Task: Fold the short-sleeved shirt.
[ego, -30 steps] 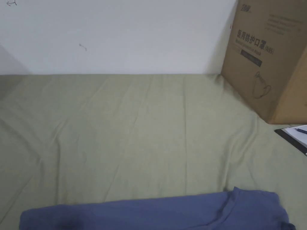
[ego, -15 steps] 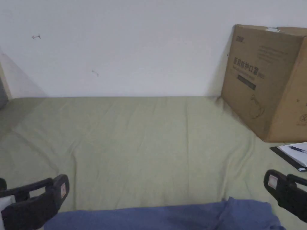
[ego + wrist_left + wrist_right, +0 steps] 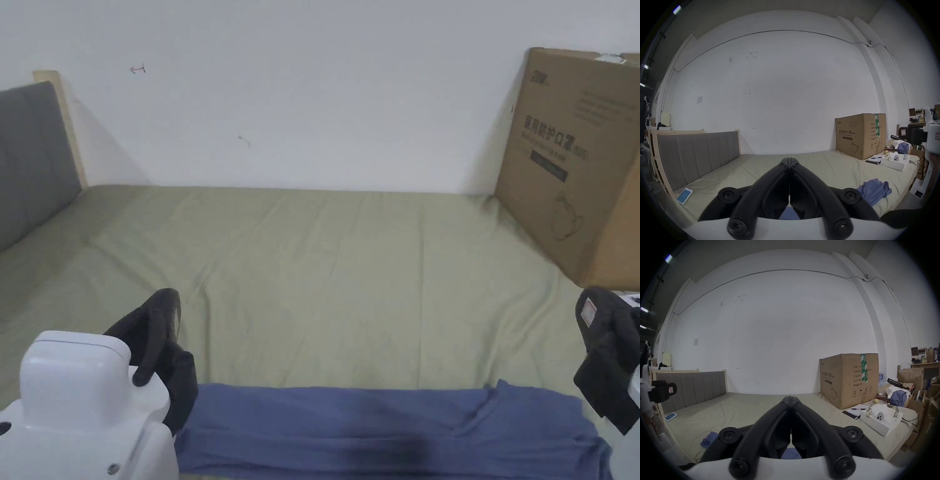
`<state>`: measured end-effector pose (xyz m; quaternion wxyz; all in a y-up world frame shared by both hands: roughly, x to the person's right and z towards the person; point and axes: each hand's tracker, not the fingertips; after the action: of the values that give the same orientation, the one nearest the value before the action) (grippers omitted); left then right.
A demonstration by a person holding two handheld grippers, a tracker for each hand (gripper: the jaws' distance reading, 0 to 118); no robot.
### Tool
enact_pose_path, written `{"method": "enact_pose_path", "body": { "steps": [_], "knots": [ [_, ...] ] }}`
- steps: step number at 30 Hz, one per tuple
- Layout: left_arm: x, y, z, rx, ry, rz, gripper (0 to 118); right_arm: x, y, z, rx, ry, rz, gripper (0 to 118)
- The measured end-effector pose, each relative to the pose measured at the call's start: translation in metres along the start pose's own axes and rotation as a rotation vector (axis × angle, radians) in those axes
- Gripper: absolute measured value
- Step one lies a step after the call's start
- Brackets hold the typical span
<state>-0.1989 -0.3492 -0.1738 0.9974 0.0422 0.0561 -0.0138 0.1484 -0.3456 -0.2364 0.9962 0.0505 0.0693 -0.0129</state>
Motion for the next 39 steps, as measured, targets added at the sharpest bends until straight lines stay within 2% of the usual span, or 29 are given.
{"method": "enact_pose_path", "body": {
  "steps": [4,6,9,11,12,13,14,15,16,17,21,24,26,28,30,33,34,35,36,37,38,39],
  "knots": [
    [-0.033,0.025,-0.013,-0.028,-0.063,0.14,0,0.004,0.009,0.002,-0.005,0.038,0.017,0],
    [-0.068,0.034,-0.039,-0.153,-0.154,0.269,0,0.006,0.01,0.001,-0.02,0.049,0.008,0],
    [-0.129,0.018,-0.103,-0.518,-0.338,0.534,0,0.009,0.005,-0.005,-0.084,0.075,-0.046,0],
    [-0.168,-0.026,-0.148,-0.807,-0.447,0.714,0,0.006,-0.003,-0.014,-0.154,0.094,-0.067,0],
    [-0.176,-0.045,-0.162,-0.88,-0.479,0.777,11,0.005,-0.008,-0.018,-0.178,0.103,-0.069,0],
    [-0.188,-0.07,-0.171,-0.899,-0.45,0.783,35,0.003,-0.014,-0.024,-0.199,0.111,-0.063,0],
    [-0.197,-0.091,-0.179,-0.931,-0.401,0.771,71,0.001,-0.02,-0.029,-0.218,0.116,-0.057,0],
    [-0.204,-0.108,-0.187,-0.992,-0.366,0.746,115,-0.001,-0.024,-0.033,-0.237,0.12,-0.049,0],
    [-0.209,-0.124,-0.187,-1.035,-0.339,0.734,116,-0.003,-0.029,-0.039,-0.265,0.124,-0.043,0],
    [-0.218,-0.14,-0.196,-1.022,-0.347,0.776,115,-0.004,-0.032,-0.045,-0.284,0.129,-0.04,0],
    [-0.234,-0.196,-0.216,-1.161,-0.421,1.014,116,-0.012,-0.043,-0.061,-0.332,0.145,-0.025,0],
    [-0.225,-0.232,-0.229,-1.268,-0.482,1.084,117,-0.018,-0.048,-0.073,-0.376,0.164,-0.017,0],
    [-0.219,-0.237,-0.238,-1.191,-0.606,1.145,118,-0.022,-0.052,-0.08,-0.399,0.182,-0.017,0],
    [-0.211,-0.247,-0.247,-1.186,-0.688,1.254,118,-0.027,-0.056,-0.084,-0.413,0.188,-0.012,0],
    [-0.19,-0.253,-0.254,-1.193,-0.721,1.286,118,-0.032,-0.06,-0.09,-0.431,0.202,-0.018,0],
    [-0.172,-0.247,-0.263,-1.191,-0.739,1.143,116,-0.04,-0.066,-0.093,-0.458,0.217,-0.025,0],
    [-0.165,-0.24,-0.261,-1.191,-0.707,1.067,109,-0.041,-0.067,-0.093,-0.465,0.219,-0.025,0],
    [-0.164,-0.235,-0.259,-1.196,-0.686,1.024,80,-0.041,-0.068,-0.092,-0.468,0.221,-0.028,0],
    [-0.17,-0.236,-0.259,-1.194,-0.653,0.995,3,-0.041,-0.068,-0.091,-0.47,0.225,-0.033,0],
    [-0.174,-0.231,-0.26,-1.217,-0.585,0.95,3,-0.041,-0.069,-0.09,-0.472,0.23,-0.038,0],
    [-0.175,-0.223,-0.262,-1.283,-0.478,0.772,3,-0.041,-0.07,-0.089,-0.474,0.233,-0.039,0],
    [-0.18,-0.215,-0.261,-1.284,-0.424,0.718,3,-0.04,-0.07,-0.086,-0.475,0.234,-0.036,0]
  ]
}}
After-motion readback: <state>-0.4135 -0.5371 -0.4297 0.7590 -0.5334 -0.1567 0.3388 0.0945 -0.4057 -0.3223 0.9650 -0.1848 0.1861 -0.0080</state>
